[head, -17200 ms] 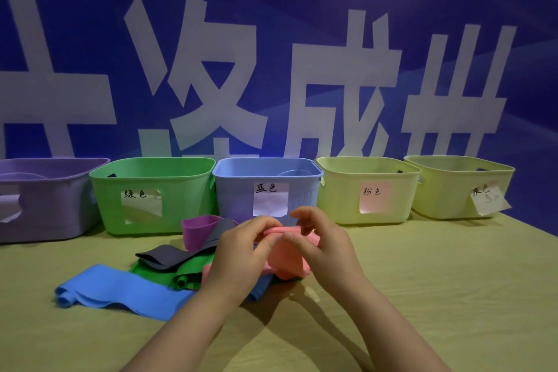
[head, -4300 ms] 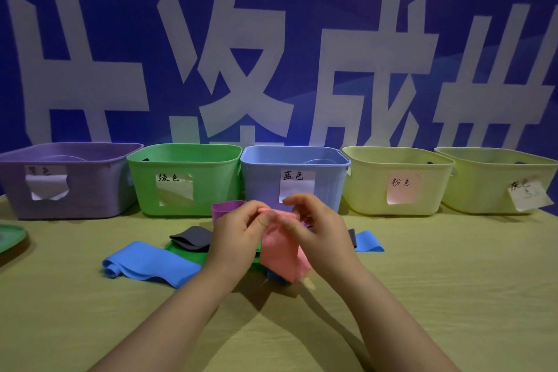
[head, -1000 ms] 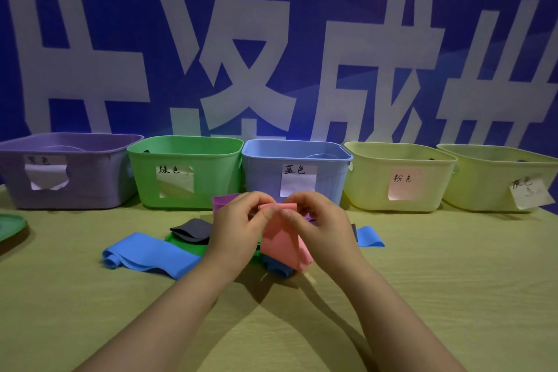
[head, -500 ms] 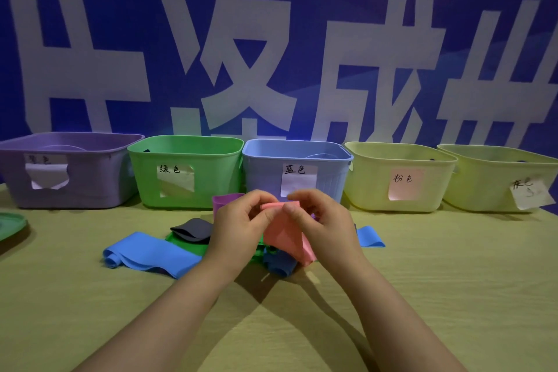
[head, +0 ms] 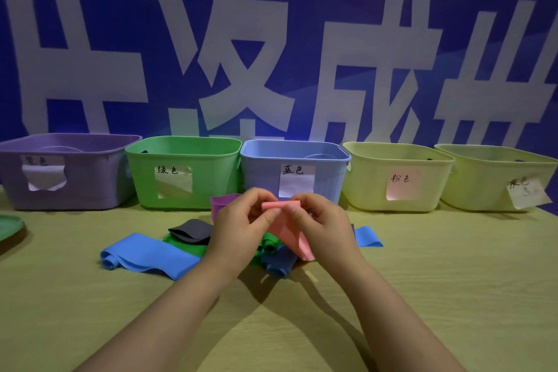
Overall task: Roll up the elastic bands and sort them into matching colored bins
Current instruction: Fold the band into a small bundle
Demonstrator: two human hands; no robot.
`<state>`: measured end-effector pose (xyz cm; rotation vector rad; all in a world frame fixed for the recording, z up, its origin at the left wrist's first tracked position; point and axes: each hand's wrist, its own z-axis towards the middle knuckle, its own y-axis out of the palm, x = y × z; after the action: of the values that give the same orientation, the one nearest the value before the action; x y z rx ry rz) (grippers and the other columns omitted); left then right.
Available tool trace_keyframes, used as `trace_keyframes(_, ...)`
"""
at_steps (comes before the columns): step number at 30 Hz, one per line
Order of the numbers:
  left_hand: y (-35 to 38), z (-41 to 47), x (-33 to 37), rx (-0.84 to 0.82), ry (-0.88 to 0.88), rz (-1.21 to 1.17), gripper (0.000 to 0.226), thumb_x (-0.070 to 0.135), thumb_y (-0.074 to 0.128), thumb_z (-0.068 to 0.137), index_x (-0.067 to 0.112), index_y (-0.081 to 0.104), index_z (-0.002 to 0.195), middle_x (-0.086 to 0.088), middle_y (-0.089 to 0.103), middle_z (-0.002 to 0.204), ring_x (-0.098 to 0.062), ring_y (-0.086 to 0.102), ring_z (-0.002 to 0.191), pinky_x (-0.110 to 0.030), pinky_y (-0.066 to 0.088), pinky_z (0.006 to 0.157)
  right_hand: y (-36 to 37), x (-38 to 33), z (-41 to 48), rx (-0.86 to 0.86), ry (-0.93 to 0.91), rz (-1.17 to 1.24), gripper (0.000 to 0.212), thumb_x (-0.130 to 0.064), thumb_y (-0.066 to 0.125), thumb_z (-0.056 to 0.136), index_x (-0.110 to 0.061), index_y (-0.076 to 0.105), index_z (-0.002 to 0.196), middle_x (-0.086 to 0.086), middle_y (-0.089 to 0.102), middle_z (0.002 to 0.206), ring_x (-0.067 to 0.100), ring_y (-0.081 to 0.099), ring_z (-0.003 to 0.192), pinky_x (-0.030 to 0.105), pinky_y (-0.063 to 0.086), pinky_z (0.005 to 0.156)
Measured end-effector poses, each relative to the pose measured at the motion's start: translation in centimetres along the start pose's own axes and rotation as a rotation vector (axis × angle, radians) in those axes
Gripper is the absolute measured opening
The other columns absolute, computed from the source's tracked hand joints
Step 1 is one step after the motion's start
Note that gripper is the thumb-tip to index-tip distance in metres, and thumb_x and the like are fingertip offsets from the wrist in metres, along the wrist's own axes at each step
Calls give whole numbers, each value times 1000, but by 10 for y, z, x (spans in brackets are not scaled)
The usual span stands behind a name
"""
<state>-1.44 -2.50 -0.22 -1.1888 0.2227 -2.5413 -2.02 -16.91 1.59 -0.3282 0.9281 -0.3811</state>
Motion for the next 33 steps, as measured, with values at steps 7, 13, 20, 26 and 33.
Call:
trace_keyframes(7,-2,1,-3,33,31,91,9,23,59,88,25,61,80,6,61,70,-12,57,70,-33,46,61,0,-1,-1,30,-31,79,20,-20,65,83,-35,59,95,-14,60,84,-12,52,77,3,39,66)
trace_keyframes(13,0,0,-1,27,0,24,11,20,64,84,30,61,81,10,63,71,-2,58,69,-23,47,64,-1,0,0,20,-27,33,12,-20,60,87,-32,59,84,-18,58,78,-11,52,76,4,39,63)
trace_keyframes(20,0,0,0,38,13,-3,11,17,66,83,27,62,79,6,64,72,-13,61,71,-40,52,69,0,0,1,11,-14,20,21,-23,55,90,-38,55,74,-16,58,75,-6,52,72,11,39,62)
trace_keyframes(26,-2,0,2,65,32,59,17,29,55,91,18,61,80,1,62,70,-18,59,70,-43,48,65,1,2,-1,13,-34,119,21,-22,62,86,-37,56,100,-19,58,87,-3,55,82,18,49,73)
trace_keyframes(33,0,0,1,11,-3,-110,27,55,56,72,34,59,88,10,65,83,-13,63,81,-39,52,75,1,2,1,38,-31,112,5,-22,57,90,-25,60,88,-6,65,84,9,59,81,31,49,74)
